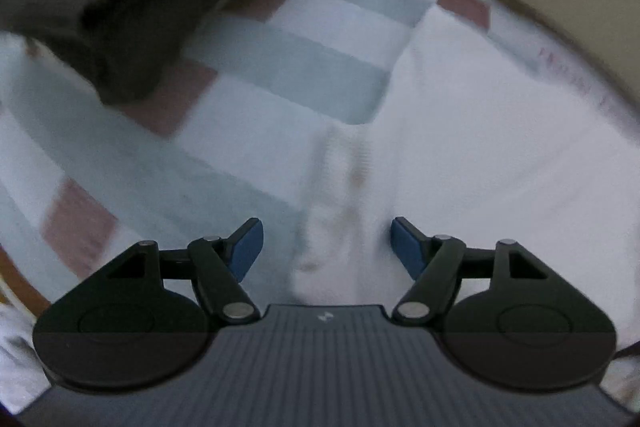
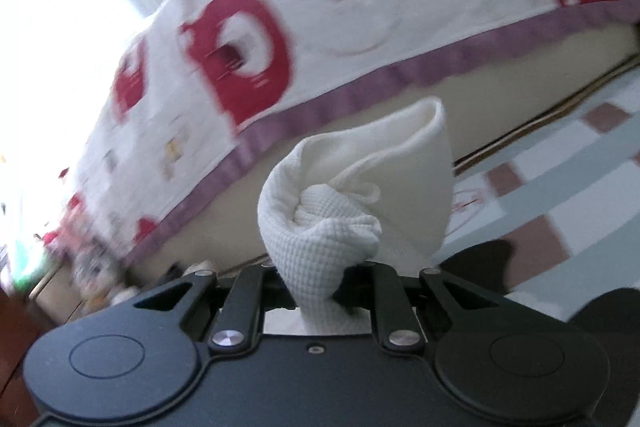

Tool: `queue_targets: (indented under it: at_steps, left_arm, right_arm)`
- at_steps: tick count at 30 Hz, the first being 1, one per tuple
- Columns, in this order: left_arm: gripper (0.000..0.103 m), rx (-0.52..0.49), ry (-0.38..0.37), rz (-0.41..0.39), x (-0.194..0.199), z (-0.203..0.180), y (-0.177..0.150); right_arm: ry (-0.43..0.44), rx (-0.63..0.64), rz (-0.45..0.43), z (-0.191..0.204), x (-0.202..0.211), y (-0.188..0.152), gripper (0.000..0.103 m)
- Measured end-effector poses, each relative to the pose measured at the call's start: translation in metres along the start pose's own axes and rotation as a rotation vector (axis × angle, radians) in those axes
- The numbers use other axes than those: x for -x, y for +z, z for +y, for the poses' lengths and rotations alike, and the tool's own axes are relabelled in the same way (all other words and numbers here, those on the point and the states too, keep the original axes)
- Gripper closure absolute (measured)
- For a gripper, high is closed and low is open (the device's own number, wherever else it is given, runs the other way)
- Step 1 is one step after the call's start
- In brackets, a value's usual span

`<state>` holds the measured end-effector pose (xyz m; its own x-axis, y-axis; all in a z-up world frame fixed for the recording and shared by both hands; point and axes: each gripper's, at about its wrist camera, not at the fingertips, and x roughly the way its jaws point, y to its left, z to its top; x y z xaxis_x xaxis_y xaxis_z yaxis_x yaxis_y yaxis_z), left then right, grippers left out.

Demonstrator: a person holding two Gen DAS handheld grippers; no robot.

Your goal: Fold clothes

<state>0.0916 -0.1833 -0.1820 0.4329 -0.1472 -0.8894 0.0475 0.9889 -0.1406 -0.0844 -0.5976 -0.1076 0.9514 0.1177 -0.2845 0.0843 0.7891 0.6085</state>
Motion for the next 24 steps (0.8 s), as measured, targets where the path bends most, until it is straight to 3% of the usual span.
queue_targets:
  at_steps: [2, 5, 9, 11, 13, 15, 18, 19, 22, 24]
  left_arm:
    - [0.033, -0.020, -0.018, -0.044, 0.009, 0.000, 0.004]
    - [0.035, -0.040, 0.050, -0.102, 0.018, 0.006, 0.007]
    - [0.038, 0.129, -0.074, -0.071, 0.023, 0.033, 0.014]
    - [0.038, 0.088, -0.047, -0.122, 0.032, 0.031, 0.016]
    - [0.038, 0.093, -0.070, -0.151, 0.036, 0.035, 0.021]
    - [0.038, 0.122, -0.118, -0.166, 0.039, 0.043, 0.025]
    - [0.038, 0.177, -0.176, -0.138, 0.029, 0.055, 0.028]
    - [0.038, 0.193, -0.192, -0.116, 0.025, 0.058, 0.028]
    - [0.038, 0.259, -0.267, -0.055, 0.014, 0.065, 0.027]
    - [0.038, 0.275, -0.306, -0.052, 0.013, 0.064, 0.028]
  right_arm:
    - [0.044, 0.020, 0.042, 0.016, -0.006, -0.006, 0.085]
    - [0.074, 0.119, 0.097, 0.050, -0.018, -0.014, 0.085]
    - [0.144, 0.185, 0.162, 0.103, -0.048, -0.025, 0.086]
    - [0.164, 0.241, 0.184, 0.136, -0.064, -0.044, 0.087]
    - [0.113, 0.352, 0.228, 0.170, -0.088, -0.070, 0.087]
    - [0.003, 0.422, 0.306, 0.185, -0.121, -0.105, 0.087]
    - [-0.154, 0.379, 0.443, 0.177, -0.161, -0.144, 0.087]
    - [-0.172, 0.343, 0.467, 0.171, -0.166, -0.152, 0.087]
    - [-0.167, 0.395, 0.456, 0.173, -0.163, -0.160, 0.087]
    - [-0.158, 0.378, 0.462, 0.173, -0.161, -0.154, 0.086]
